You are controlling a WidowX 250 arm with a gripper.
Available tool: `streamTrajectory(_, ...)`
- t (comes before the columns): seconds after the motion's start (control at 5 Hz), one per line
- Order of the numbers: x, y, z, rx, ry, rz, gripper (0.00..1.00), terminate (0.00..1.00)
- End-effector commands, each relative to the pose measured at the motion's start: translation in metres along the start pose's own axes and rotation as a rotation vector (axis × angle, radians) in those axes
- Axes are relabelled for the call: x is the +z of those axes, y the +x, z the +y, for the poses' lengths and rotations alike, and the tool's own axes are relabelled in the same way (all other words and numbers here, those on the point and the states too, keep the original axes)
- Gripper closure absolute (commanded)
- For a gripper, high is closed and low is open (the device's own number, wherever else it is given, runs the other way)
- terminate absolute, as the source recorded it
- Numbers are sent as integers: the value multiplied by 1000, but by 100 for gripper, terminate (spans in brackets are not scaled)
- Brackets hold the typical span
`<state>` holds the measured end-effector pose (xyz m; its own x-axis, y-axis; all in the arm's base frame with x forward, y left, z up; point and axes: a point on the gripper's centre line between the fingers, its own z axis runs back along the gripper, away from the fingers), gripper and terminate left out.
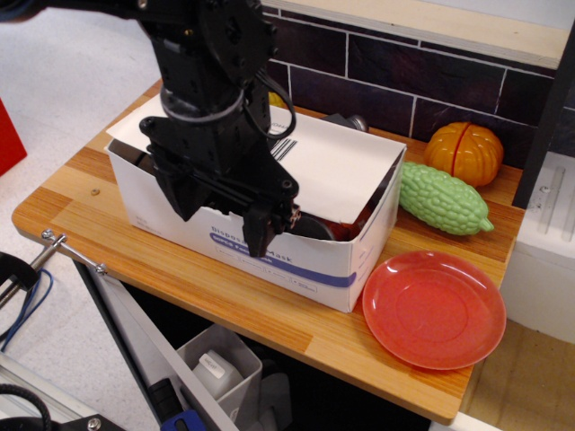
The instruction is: Open white1fbox flap
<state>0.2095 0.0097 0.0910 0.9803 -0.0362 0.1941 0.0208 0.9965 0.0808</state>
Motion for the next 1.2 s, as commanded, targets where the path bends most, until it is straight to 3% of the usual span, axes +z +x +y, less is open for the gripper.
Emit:
streamTrajectory(0.0,-4,5,2,-10,-49,-27,0,0)
streamTrajectory(0.4,-10,7,2,-16,-77,-33,0,0)
streamTrajectory(1.0,-5,17,8,-31,-61,-48,0,0)
